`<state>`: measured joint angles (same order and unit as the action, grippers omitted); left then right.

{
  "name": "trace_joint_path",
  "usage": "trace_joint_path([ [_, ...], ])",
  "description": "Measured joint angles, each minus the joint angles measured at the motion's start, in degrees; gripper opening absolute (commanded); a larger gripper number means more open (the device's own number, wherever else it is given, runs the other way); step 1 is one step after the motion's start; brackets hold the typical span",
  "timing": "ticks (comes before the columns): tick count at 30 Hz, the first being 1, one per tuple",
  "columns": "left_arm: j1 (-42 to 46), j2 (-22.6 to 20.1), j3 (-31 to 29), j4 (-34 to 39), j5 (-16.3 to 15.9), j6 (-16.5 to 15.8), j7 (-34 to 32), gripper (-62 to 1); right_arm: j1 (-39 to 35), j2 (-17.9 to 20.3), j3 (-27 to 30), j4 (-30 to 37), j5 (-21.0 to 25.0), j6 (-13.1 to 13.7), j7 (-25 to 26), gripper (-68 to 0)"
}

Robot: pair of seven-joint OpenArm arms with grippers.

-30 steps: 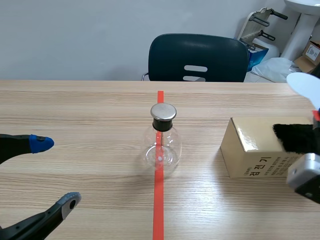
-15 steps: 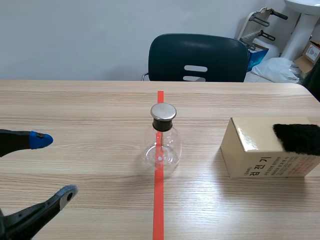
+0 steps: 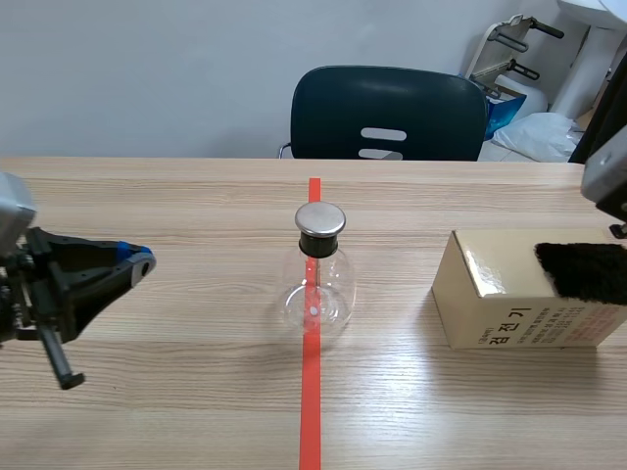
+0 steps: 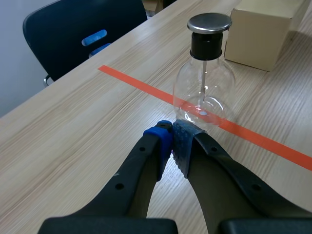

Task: Do the electroscope experiment.
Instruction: 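Bring the plate to the electroscope and point at the metal foil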

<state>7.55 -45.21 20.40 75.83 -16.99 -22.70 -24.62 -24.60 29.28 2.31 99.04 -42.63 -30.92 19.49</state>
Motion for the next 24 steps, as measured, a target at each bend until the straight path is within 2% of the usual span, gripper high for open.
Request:
trace_joint_path([
  [6, -9.2, 9.4, 7.19, -10.6, 5.29, -0.02, 0.04, -59.3, 4.98, 1.27, -6.43, -0.94, -0.2, 0.13, -1.27, -66.9],
  [12, -14.69, 16.98, 9.75, -18.86, 8.5, 0.5, 0.02, -59.3, 10.95, 1.22, -12.17, -7.37, -1.07, 0.11, -1.46, -66.9],
  [16, -16.04, 20.17, 9.86, -22.34, 11.63, 1.09, 0.46, -59.2, 14.4, 1.05, -15.54, -11.41, -1.2, 0.09, -1.51, -66.9],
  [19, -16.09, 21.42, 9.86, -23.69, 12.07, 1.09, 1.07, -59.2, 16.9, 0.22, -17.99, -14.67, -1.97, 0.09, -1.53, -66.9],
  [24, -15.98, 21.73, 9.86, -24.06, 12.5, 1.22, 1.07, -59.3, 20.15, -3.61, -21.44, -19.69, -2.62, 0.09, 0.28, -66.9],
])
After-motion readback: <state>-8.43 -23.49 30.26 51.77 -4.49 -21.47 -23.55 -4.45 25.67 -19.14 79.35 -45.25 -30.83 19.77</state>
